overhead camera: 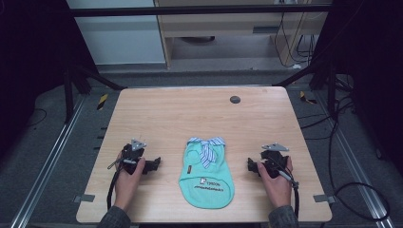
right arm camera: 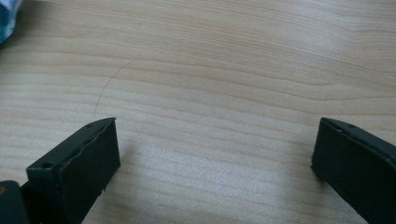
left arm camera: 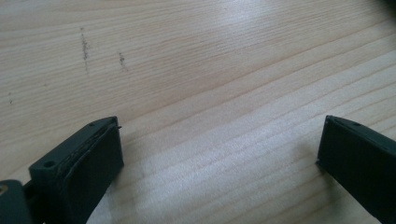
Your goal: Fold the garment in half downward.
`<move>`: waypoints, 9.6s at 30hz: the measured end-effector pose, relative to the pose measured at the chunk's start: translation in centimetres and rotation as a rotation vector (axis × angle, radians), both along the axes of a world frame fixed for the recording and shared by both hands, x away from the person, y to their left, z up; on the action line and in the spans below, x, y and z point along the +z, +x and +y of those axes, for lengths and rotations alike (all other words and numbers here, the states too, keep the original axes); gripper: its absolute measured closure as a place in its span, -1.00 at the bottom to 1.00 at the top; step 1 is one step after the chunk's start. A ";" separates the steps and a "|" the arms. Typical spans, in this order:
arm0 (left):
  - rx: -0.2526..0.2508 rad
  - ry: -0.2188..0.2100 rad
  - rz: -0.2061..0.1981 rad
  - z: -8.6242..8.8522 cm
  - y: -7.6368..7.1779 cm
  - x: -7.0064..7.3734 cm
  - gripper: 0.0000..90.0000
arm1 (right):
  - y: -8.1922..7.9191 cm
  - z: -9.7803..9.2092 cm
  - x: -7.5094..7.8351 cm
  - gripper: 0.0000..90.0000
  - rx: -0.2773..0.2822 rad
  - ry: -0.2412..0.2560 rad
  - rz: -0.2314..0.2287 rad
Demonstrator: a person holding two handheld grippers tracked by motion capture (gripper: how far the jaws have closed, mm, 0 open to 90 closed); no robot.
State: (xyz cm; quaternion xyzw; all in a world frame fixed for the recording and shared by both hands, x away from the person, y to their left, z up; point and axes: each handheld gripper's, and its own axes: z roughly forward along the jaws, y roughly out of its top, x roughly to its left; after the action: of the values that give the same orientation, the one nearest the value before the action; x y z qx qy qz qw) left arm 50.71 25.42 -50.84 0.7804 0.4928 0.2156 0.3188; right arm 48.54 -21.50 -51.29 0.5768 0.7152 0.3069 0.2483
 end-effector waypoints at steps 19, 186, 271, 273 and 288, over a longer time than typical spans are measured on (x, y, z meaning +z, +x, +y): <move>-0.050 -0.002 0.000 -0.2 -1.8 0.0 -1.00 | -0.3 -0.1 0.0 -0.99 0.049 -0.001 0.000; -0.524 0.110 -0.043 -12.4 5.5 10.8 0.91 | 4.5 11.7 10.8 0.87 0.611 -0.157 -0.097; -0.518 0.170 -0.130 -13.2 7.7 14.8 0.91 | 8.5 12.4 15.0 0.85 0.647 -0.285 -0.115; -0.508 0.160 -0.134 -13.1 7.9 15.0 0.91 | 8.9 12.4 15.1 0.85 0.642 -0.286 -0.119; -0.536 0.180 -0.184 -13.2 5.9 13.8 0.89 | 6.6 12.6 14.2 0.85 0.670 -0.332 -0.164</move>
State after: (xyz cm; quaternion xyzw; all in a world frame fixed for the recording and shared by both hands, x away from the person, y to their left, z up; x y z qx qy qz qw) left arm 56.64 12.20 -37.06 0.8851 0.2168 0.2366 0.3372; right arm 55.13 -8.93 -37.07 0.2365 0.8817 0.2963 0.2809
